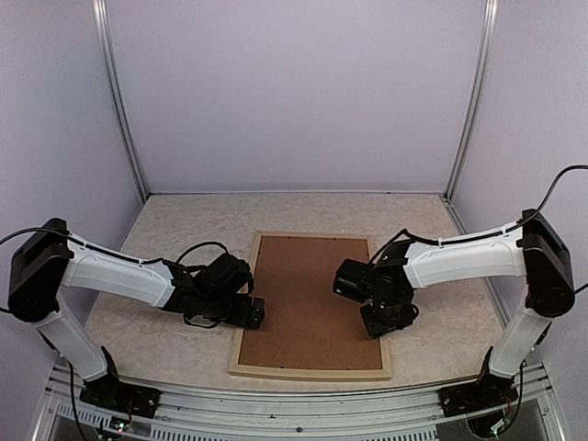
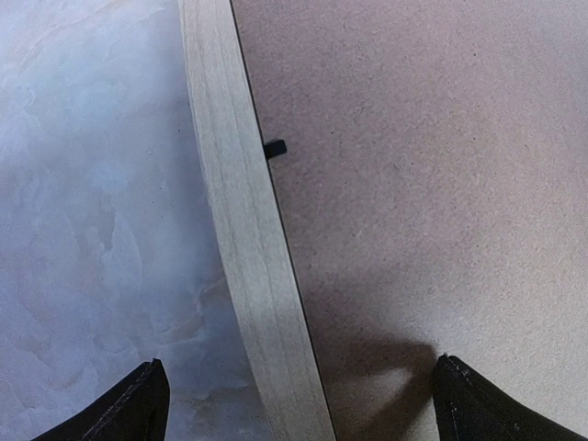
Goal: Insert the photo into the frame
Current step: Press the fastener onto the backboard.
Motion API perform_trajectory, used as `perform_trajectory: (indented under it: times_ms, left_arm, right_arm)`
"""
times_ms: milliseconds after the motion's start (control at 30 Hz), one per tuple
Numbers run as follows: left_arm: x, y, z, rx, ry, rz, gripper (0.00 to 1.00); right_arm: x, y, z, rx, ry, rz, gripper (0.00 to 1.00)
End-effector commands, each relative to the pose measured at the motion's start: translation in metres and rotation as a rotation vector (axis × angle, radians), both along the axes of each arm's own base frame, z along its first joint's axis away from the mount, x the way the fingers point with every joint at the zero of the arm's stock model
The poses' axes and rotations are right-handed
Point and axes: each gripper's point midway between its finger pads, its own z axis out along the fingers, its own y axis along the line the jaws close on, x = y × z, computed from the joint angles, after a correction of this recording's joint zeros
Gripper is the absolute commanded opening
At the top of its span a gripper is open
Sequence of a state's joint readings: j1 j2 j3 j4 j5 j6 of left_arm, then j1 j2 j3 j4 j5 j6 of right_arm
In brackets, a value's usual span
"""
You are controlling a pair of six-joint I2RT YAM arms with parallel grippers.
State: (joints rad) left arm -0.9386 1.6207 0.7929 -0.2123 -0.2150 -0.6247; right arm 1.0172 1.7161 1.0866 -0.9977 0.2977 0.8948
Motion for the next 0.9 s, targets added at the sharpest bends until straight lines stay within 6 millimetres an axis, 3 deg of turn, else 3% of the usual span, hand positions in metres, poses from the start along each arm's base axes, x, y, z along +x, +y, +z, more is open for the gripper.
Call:
perform_trajectory:
  times_ms: [0,733,867]
  left_arm:
    - [-0.003,0.005,-0.007,0.037,0.009,-0.008,0.99]
    - [-0.006,0.012,-0.013,0.058,0.017,0.002,0.98]
    - [-0.006,0.012,-0.013,0.062,0.017,0.002,0.98]
  right_arm:
    - [-0.013,0.005,-0.035,-0.048,0.060,-0.003,0.46]
    - [-0.017,0.020,-0.064,-0.262,0.072,0.048,0.47]
    - [-0.015,0.021,-0.062,-0.278,0.062,0.052,0.47]
